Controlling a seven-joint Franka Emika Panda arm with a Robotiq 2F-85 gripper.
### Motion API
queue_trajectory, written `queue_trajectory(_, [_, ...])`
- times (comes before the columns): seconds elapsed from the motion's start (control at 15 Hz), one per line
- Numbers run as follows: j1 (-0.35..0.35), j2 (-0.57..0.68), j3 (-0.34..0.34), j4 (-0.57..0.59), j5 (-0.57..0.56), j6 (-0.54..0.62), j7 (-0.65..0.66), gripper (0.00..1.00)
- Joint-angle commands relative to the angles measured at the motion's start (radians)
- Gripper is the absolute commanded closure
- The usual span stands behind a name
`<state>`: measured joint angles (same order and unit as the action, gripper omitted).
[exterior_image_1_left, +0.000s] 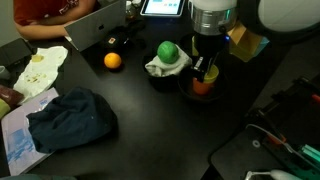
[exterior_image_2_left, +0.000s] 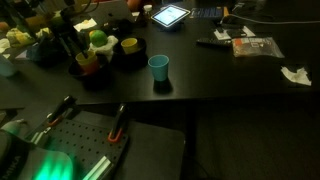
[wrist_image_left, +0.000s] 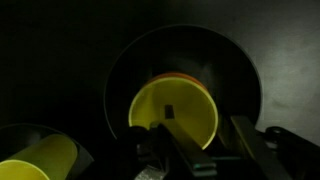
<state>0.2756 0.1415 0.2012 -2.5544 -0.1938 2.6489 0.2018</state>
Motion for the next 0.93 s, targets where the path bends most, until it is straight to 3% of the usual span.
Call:
queue_trajectory(0.0, [0.003,0.001,-0.004,0.002,-0.008,0.009,0.019,0.85])
queue_trajectory(0.2, [0.003,-0.004,-0.003,0.004,-0.003,0.002,0.02,0.89])
queue_trajectory(0.47, [0.004,-0.018,-0.003,0.004,-0.008,-0.003,0.027,0.83])
queue_trajectory(0.87, [0.004,-0.059,0.0,0.002,-0.012,-0.027,0.025,0.84])
